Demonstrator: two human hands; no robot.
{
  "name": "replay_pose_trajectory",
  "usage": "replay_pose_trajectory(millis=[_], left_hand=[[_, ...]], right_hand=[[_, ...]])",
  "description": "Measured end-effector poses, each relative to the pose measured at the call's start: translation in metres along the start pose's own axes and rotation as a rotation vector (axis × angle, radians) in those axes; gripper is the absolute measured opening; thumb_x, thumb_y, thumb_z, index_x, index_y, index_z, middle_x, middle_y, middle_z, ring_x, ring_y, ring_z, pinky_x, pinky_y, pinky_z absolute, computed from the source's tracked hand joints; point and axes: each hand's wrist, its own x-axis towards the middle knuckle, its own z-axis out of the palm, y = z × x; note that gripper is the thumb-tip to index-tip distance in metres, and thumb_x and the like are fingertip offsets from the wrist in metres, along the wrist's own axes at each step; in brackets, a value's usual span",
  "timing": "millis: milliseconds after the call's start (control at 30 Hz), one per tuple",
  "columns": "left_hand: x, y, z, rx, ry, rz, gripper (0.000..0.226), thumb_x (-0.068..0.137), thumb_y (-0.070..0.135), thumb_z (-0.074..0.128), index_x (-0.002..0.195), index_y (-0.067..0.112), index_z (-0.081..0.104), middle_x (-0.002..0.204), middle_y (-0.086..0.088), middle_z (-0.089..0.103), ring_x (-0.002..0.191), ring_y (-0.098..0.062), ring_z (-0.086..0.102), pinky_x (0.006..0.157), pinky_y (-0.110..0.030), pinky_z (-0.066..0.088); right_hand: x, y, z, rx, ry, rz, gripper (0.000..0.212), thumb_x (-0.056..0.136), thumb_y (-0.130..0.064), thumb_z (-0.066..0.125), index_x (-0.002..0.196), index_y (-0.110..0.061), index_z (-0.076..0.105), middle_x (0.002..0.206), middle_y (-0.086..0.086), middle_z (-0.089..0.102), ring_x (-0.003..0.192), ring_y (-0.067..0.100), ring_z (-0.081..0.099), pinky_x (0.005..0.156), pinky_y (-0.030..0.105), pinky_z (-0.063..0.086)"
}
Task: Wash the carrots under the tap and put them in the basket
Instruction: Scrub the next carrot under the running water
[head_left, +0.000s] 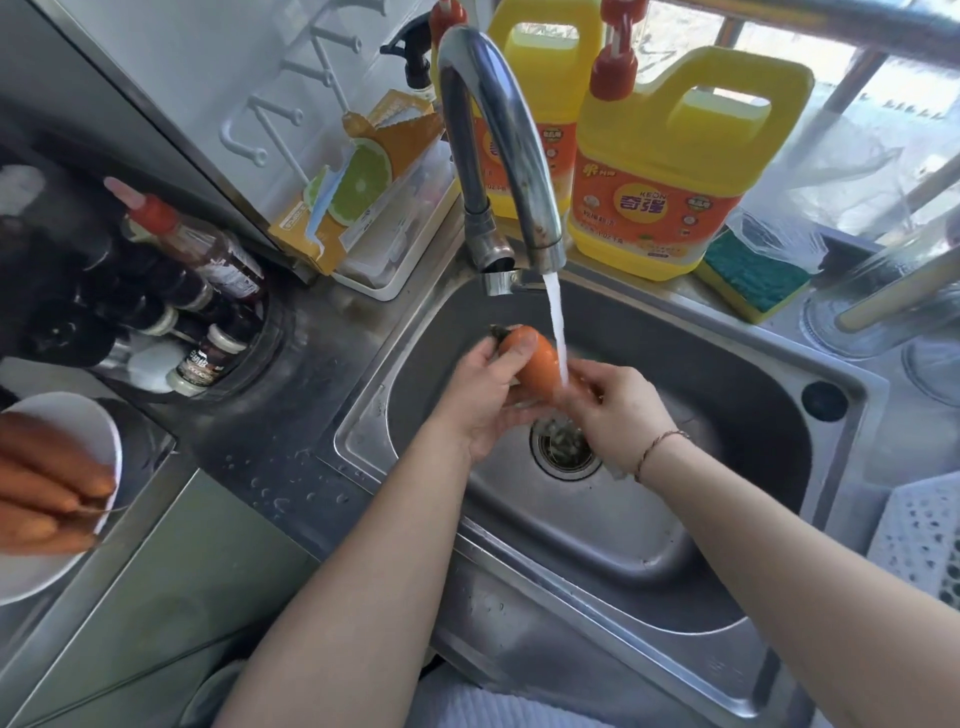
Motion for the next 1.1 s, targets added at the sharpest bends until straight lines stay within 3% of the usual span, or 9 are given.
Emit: replay_pose_trajectory(millis=[67, 133, 200, 300, 467, 667, 867, 1000, 1100], left_hand=[[0.005, -0.001, -0.002, 0.052, 0.09, 0.023, 0.017, 0.097, 0.028, 0.061, 0.11, 0.015, 0.061, 0.104, -0.012, 0.067, 0.077, -0.023, 0.071, 0.068, -0.037, 0.061], [0.008, -0.001, -0.006, 0.07, 0.078, 0.037, 0.014, 0.098, 0.026, 0.06, 0.107, 0.015, 0.063, 0.103, -0.013, 0.069, 0.08, -0.025, 0.071, 0.069, -0.038, 0.061], [0.006, 0.0, -0.008, 0.04, 0.034, 0.036, 0.013, 0.1, 0.024, 0.056, 0.107, 0.015, 0.062, 0.099, -0.012, 0.07, 0.082, -0.025, 0.072, 0.07, -0.039, 0.061], [0.001, -0.001, -0.007, -0.004, -0.028, 0.039, 0.016, 0.102, 0.021, 0.051, 0.112, 0.011, 0.06, 0.089, -0.01, 0.07, 0.076, -0.021, 0.071, 0.069, -0.038, 0.062], [0.001, -0.007, 0.003, 0.014, -0.06, 0.068, 0.018, 0.101, 0.018, 0.052, 0.116, 0.012, 0.06, 0.103, -0.016, 0.067, 0.083, -0.025, 0.068, 0.083, -0.048, 0.056], [0.007, -0.004, 0.003, -0.014, 0.033, 0.078, 0.027, 0.103, 0.017, 0.05, 0.127, 0.007, 0.055, 0.091, -0.011, 0.069, 0.077, -0.022, 0.07, 0.076, -0.044, 0.06], [0.001, -0.008, 0.012, -0.004, -0.02, 0.089, 0.017, 0.104, 0.016, 0.048, 0.114, 0.009, 0.059, 0.088, -0.011, 0.069, 0.077, -0.024, 0.067, 0.087, -0.053, 0.054], [0.007, 0.005, 0.0, 0.012, 0.019, 0.093, 0.019, 0.103, 0.016, 0.049, 0.12, 0.01, 0.057, 0.083, -0.007, 0.072, 0.076, -0.023, 0.071, 0.075, -0.045, 0.059], [0.01, 0.008, -0.01, -0.047, 0.053, 0.08, 0.017, 0.103, 0.018, 0.049, 0.114, 0.011, 0.059, 0.08, -0.006, 0.072, 0.074, -0.021, 0.072, 0.071, -0.044, 0.06]], right_hand=[[-0.004, 0.004, 0.002, 0.034, -0.035, -0.02, 0.026, 0.093, -0.02, 0.061, 0.115, -0.03, 0.07, 0.079, -0.006, 0.068, 0.07, 0.013, 0.059, 0.07, 0.028, 0.05], [-0.008, 0.005, -0.001, 0.219, -0.092, 0.06, 0.029, 0.091, -0.018, 0.063, 0.115, -0.033, 0.07, 0.083, -0.006, 0.072, 0.065, 0.009, 0.064, 0.061, 0.025, 0.052], [-0.01, 0.004, -0.004, 0.33, -0.107, 0.151, 0.026, 0.087, -0.025, 0.071, 0.112, -0.031, 0.073, 0.086, -0.003, 0.076, 0.072, 0.017, 0.072, 0.067, 0.034, 0.06], [-0.009, 0.001, -0.007, 0.259, -0.001, 0.198, 0.021, 0.079, -0.047, 0.076, 0.089, -0.028, 0.079, 0.076, -0.002, 0.076, 0.072, 0.02, 0.073, 0.073, 0.041, 0.062], [-0.001, -0.009, -0.011, 0.11, 0.126, 0.301, 0.057, 0.078, -0.066, 0.067, 0.062, -0.012, 0.065, 0.063, 0.005, 0.07, 0.067, 0.023, 0.069, 0.067, 0.037, 0.059], [-0.008, -0.015, -0.018, 0.104, 0.01, 0.178, 0.018, 0.08, -0.043, 0.075, 0.086, -0.026, 0.078, 0.073, -0.004, 0.072, 0.071, 0.013, 0.07, 0.062, 0.026, 0.057], [0.0, -0.017, -0.016, 0.042, 0.175, 0.256, 0.051, 0.076, -0.064, 0.069, 0.061, -0.016, 0.065, 0.065, 0.0, 0.067, 0.067, 0.019, 0.066, 0.063, 0.032, 0.055], [-0.002, -0.011, -0.012, 0.136, -0.04, 0.166, 0.01, 0.086, -0.033, 0.073, 0.082, -0.026, 0.067, 0.084, -0.002, 0.073, 0.081, 0.021, 0.071, 0.078, 0.037, 0.059], [0.0, -0.009, -0.021, 0.187, -0.215, 0.116, 0.025, 0.085, -0.01, 0.072, 0.102, -0.028, 0.072, 0.093, 0.0, 0.076, 0.089, 0.022, 0.072, 0.087, 0.042, 0.059]])
